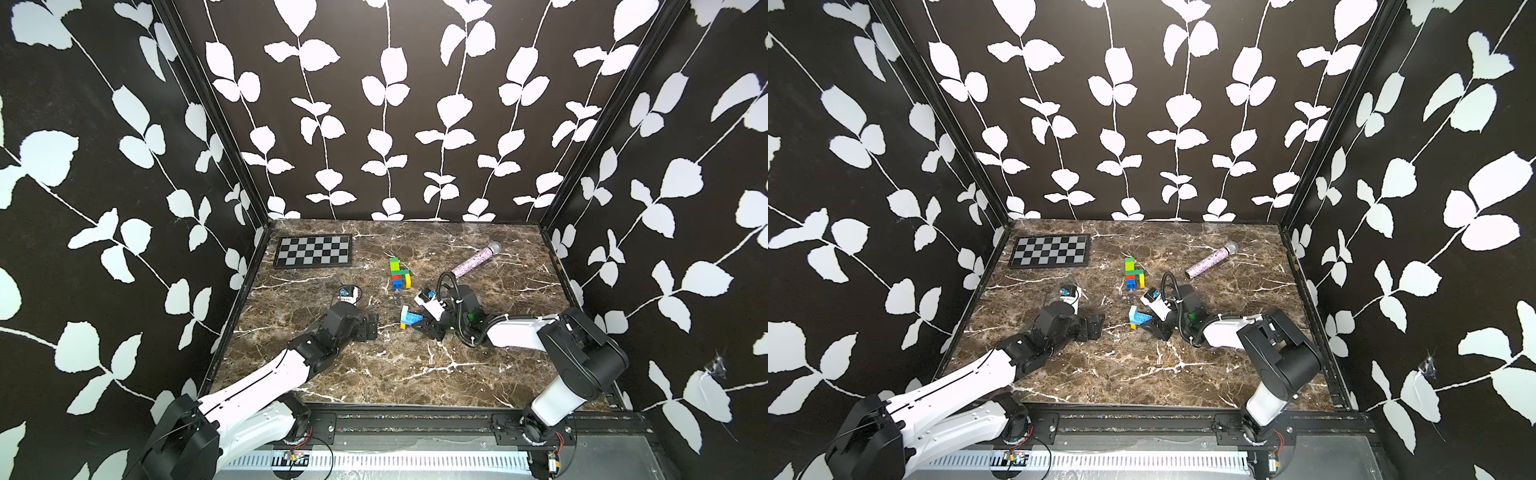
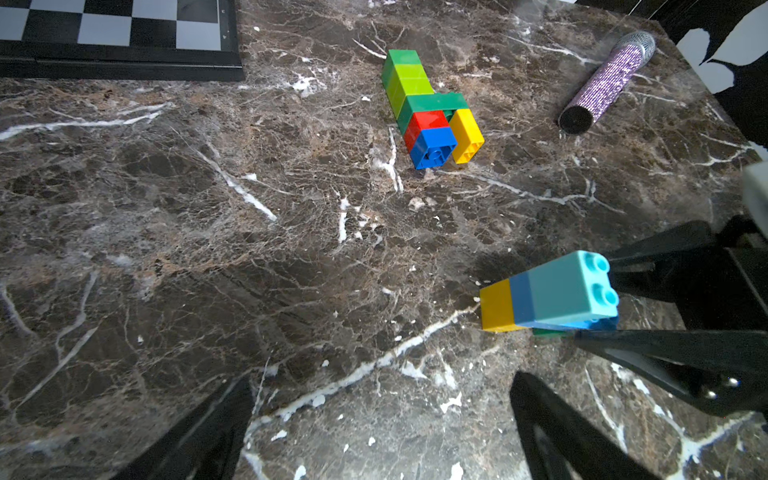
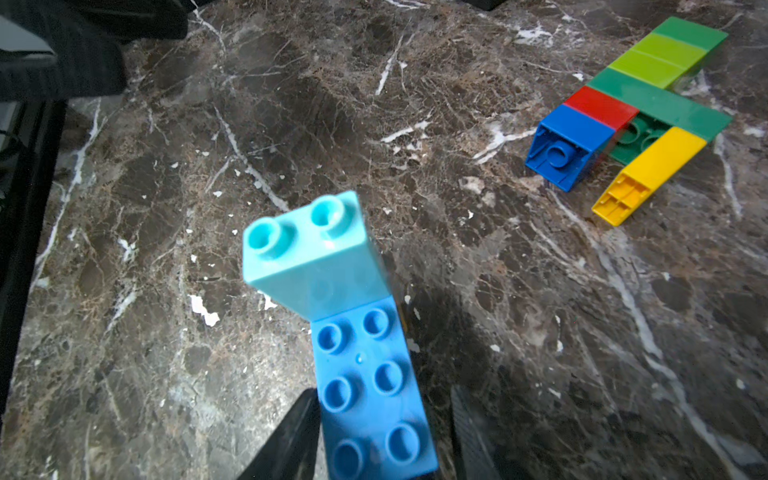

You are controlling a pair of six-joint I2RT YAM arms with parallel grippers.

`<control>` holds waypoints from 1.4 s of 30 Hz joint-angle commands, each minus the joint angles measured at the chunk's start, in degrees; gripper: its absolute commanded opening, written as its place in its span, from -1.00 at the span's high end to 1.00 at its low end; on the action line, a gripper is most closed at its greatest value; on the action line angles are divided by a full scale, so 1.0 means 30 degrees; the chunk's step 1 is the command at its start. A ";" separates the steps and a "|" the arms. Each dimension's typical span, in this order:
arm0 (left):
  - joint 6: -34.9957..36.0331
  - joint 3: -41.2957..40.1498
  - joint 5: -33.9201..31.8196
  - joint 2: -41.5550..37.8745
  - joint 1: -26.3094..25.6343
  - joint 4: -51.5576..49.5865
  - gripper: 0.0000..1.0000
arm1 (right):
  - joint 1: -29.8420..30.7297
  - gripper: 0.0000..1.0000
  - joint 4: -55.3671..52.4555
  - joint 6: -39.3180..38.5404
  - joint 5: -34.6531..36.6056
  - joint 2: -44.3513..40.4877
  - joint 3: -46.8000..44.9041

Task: Assemble the letter h with lego
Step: Adjust the lego brick at the center of the board.

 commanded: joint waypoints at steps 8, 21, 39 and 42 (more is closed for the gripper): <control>-0.0112 0.0098 -0.0096 -0.0353 0.0035 -0.0131 -0.98 | -0.0095 0.41 -0.1061 0.0860 -0.0945 -0.0640 0.0928; -0.0247 0.0044 -0.0750 -0.0875 0.0035 -0.0543 -0.98 | -0.1019 0.69 -1.2150 0.5566 -0.8840 0.3811 0.9332; -0.0356 0.0185 -0.0534 -0.0613 0.0035 -0.0606 -0.98 | -0.1029 0.43 -1.7774 0.4307 -1.1161 0.8597 1.3567; -0.0386 0.0202 -0.0538 -0.0516 0.0035 -0.0634 -0.98 | -0.1192 0.41 -1.7898 0.4202 -1.1275 0.9112 1.3622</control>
